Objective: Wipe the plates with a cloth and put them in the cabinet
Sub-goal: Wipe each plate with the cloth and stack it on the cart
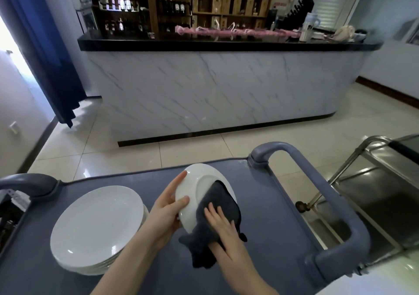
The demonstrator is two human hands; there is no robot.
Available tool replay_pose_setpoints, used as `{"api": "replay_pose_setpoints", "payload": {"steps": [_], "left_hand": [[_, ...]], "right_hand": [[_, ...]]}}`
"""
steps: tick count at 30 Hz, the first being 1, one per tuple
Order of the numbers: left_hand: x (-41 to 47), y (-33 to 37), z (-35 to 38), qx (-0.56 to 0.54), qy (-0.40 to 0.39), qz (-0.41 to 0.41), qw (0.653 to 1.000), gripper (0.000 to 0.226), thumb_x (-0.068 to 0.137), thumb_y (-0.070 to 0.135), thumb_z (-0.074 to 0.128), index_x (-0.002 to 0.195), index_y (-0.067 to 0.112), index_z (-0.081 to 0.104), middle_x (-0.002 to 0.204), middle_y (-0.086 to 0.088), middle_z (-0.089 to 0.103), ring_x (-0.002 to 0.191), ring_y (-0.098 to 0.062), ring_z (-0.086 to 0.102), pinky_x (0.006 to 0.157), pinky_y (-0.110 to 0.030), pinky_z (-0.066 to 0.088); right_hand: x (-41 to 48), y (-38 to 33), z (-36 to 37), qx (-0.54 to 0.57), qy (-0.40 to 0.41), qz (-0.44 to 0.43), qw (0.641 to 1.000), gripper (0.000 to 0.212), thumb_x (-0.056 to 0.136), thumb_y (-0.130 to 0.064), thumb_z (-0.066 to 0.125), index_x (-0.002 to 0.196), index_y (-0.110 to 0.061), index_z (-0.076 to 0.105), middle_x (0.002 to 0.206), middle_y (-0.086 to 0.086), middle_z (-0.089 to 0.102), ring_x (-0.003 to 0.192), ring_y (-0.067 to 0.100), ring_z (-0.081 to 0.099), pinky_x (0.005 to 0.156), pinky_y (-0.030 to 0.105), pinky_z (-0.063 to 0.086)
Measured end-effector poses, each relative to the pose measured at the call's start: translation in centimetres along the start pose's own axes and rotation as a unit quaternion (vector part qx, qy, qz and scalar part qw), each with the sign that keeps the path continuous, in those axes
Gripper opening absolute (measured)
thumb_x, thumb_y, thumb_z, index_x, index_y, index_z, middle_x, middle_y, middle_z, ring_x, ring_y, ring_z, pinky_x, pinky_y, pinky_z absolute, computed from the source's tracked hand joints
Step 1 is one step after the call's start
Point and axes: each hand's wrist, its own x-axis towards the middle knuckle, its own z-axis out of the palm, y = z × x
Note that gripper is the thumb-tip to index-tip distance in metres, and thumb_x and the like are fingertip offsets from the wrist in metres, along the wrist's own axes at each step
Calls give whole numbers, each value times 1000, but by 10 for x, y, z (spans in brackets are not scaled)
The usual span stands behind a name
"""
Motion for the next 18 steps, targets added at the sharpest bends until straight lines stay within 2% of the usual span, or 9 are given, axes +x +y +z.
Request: {"api": "replay_pose_setpoints", "payload": {"steps": [2, 4, 8, 11, 14, 18], "left_hand": [[1, 2, 3, 13, -3, -1, 1000, 56, 97, 2, 56, 123, 50, 66, 131, -16, 62, 96, -34, 68, 62, -39, 61], [0, 6, 1, 24, -19, 1, 1000, 56, 96, 4, 58, 127, 50, 64, 127, -14, 65, 97, -35, 70, 65, -40, 61], [-2, 9, -2, 63, -46, 2, 997, 59, 96, 3, 59, 123, 55, 64, 110, -7, 74, 94, -29, 71, 73, -42, 61], [0, 14, 1, 78, -50, 11, 996, 62, 98, 2, 57, 120, 59, 64, 104, -4, 76, 87, -20, 72, 70, -37, 60], [5, 22, 3, 77, -53, 17, 995, 60, 97, 5, 60, 122, 59, 63, 113, -5, 75, 97, -23, 74, 72, -37, 60], [7, 27, 1, 52, -38, 16, 998, 56, 93, 8, 64, 124, 55, 64, 118, -9, 74, 105, -29, 72, 74, -38, 61]], "right_hand": [[2, -1, -3, 30, 30, -2, 999, 59, 104, -14, 43, 143, -48, 16, 154, -33, 9, 140, -19, -9, 120, 29, -10], [9, 4, -10, 44, 52, 5, 998, 55, 105, -19, 41, 141, -53, 17, 154, -33, 10, 141, -18, -6, 121, 32, -9], [30, 7, -33, 129, 106, 61, 984, 55, 103, -16, 44, 131, -60, 24, 141, -43, 12, 149, 1, 5, 123, 37, 5], [48, -8, -42, 133, 113, 62, 983, 51, 103, -19, 44, 133, -56, 25, 147, -32, 14, 150, 8, 7, 123, 45, 10], [55, -24, -37, 124, 120, 34, 984, 53, 103, -16, 42, 136, -53, 26, 147, -31, 16, 149, 4, 7, 123, 49, 5], [38, -32, -22, 50, 60, -41, 996, 60, 101, -15, 42, 142, -54, 22, 155, -32, 13, 145, -10, -2, 122, 38, -7]]}}
